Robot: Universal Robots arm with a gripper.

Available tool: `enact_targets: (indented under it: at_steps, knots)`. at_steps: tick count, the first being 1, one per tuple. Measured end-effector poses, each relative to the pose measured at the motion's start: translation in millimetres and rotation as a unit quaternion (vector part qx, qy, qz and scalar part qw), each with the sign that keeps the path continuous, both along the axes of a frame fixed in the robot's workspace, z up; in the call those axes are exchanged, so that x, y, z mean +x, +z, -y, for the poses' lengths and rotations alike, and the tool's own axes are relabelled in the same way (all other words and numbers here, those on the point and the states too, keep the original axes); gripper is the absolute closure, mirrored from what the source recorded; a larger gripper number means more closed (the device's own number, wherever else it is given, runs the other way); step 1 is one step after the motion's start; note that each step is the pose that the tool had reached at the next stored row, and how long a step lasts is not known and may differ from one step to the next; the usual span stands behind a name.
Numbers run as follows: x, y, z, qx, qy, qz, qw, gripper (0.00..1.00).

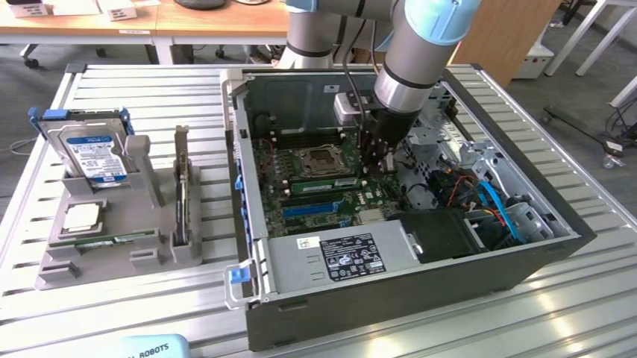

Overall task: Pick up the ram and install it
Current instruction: 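Press down the ram until it locks into place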

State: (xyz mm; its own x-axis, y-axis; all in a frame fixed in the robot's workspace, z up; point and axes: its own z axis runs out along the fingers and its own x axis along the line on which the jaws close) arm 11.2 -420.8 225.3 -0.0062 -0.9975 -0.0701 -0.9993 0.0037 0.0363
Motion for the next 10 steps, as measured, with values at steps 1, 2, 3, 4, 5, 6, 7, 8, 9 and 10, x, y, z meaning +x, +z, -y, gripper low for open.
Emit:
enact_targets:
  at_steps: [1, 2, 3, 4, 5, 6, 7, 8, 9, 10]
  knots:
    - [0.0, 0.0, 0.0, 0.0, 0.0, 0.0, 1.0, 0.9]
    - [0.0, 0.0, 0.0, 0.0, 0.0, 0.0, 1.0, 0.9]
    - [0.0, 0.0, 0.0, 0.0, 0.0, 0.0, 1.0, 0.9]
    - [0.0, 0.0, 0.0, -0.0001, 0.0, 0.0, 1.0, 0.9]
    - [0.0, -0.1, 0.0, -0.0001, 0.0, 0.0, 1.0, 0.9]
    - [0.0, -0.3, 0.0, -0.0001, 0.0, 0.0, 1.0, 0.9]
    - [0.0, -0.5, 0.0, 0.0, 0.0, 0.0, 1.0, 0.9]
    - [0.0, -0.7, 0.0, -0.0001, 0.0, 0.0, 1.0, 0.9]
    - [0.0, -0.7, 0.0, -0.0001, 0.0, 0.0, 1.0, 0.9]
    - [0.0, -0.7, 0.0, -0.0001, 0.0, 0.0, 1.0, 0.9]
